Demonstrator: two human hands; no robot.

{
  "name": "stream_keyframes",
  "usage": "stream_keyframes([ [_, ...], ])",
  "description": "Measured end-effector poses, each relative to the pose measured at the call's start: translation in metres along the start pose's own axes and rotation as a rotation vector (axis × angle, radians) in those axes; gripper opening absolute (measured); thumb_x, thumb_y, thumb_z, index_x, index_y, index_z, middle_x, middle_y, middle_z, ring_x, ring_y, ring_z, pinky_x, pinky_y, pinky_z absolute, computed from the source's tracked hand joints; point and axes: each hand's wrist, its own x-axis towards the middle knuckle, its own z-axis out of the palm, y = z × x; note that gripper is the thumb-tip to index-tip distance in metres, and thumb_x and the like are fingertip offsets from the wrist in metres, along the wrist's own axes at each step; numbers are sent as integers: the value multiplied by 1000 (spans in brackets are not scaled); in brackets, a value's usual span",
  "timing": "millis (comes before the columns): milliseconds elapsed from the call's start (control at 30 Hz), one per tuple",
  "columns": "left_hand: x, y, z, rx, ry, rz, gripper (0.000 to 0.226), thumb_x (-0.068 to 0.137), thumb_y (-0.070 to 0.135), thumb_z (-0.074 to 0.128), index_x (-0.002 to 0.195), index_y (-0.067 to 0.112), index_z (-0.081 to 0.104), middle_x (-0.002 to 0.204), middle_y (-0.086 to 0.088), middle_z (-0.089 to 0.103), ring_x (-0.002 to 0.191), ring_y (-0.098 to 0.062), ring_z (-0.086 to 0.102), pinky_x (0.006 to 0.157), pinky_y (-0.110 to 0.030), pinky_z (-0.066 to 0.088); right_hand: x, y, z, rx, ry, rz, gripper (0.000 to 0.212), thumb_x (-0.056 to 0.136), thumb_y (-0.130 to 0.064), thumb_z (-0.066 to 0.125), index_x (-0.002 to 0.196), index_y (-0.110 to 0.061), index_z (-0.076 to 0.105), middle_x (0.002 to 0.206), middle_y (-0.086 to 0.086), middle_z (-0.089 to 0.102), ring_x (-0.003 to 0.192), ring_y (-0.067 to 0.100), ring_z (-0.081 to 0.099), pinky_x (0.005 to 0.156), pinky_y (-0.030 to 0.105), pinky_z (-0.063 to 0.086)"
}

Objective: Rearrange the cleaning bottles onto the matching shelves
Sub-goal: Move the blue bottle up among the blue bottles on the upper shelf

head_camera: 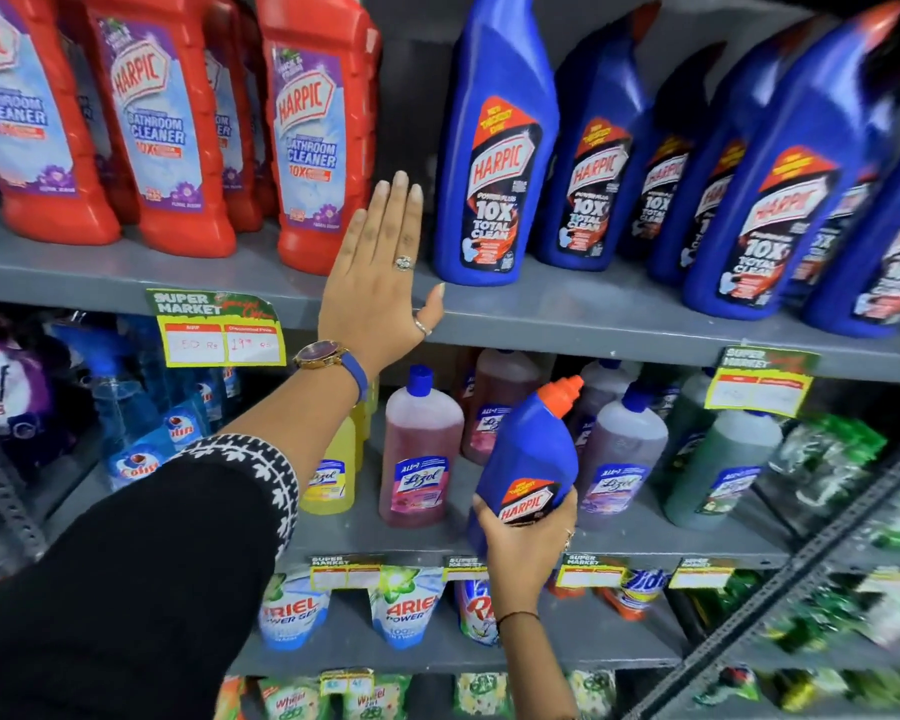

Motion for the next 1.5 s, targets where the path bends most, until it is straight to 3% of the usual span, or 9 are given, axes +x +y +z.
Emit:
stream_keyframes([
  [267, 1, 1, -5, -20, -60, -16, 81, 87, 43, 39, 150, -1, 12, 157, -18, 13, 145, -27, 8, 118, -33, 1, 18, -110, -30, 109, 91, -224, 117, 38, -43, 86, 138, -18, 31, 131, 6, 45, 121, 24, 42, 103, 41, 39],
  [400, 1, 0, -6, -85, -69, -13, 81, 88, 44, 39, 150, -1, 14, 157, -17, 13, 145, -27, 8, 119, -32, -1, 41, -172, -43, 186, 139, -323, 111, 44, -37, 89, 138, -18, 32, 124, -1, 42, 117, 18, 41, 101, 38, 38],
  [667, 2, 1, -7, -80, -93, -30, 80, 87, 44, 35, 150, -2, 17, 156, -18, 15, 145, -27, 12, 119, -33, 1, 100, -244, -35, 124, 205, -355, 118, 50, -45, 88, 143, -11, 23, 141, 13, 35, 131, 31, 28, 109, 48, 28],
  [867, 2, -1, -4, -56, -69, -20, 80, 86, 44, 36, 149, -2, 19, 156, -17, 16, 145, -26, 12, 119, -35, 5, 144, -266, -8, 80, 253, -294, 120, 48, -51, 85, 142, -12, 22, 142, 16, 32, 129, 38, 28, 98, 60, 35],
  [1367, 1, -1, 2, -32, -11, 2, 82, 85, 42, 39, 150, 0, 11, 157, -15, 14, 145, -27, 13, 118, -35, 6, 191, -251, 39, -63, 261, -236, 112, 51, -49, 85, 138, -10, 26, 131, 16, 38, 118, 39, 35, 96, 57, 37],
  [1500, 1, -1, 1, -31, -2, 4, 80, 86, 42, 37, 149, 0, 12, 156, -16, 16, 144, -28, 14, 118, -34, 6, 191, -244, 39, -83, 209, -247, 116, 55, -51, 83, 143, -12, 18, 141, 17, 30, 126, 39, 32, 100, 59, 34],
])
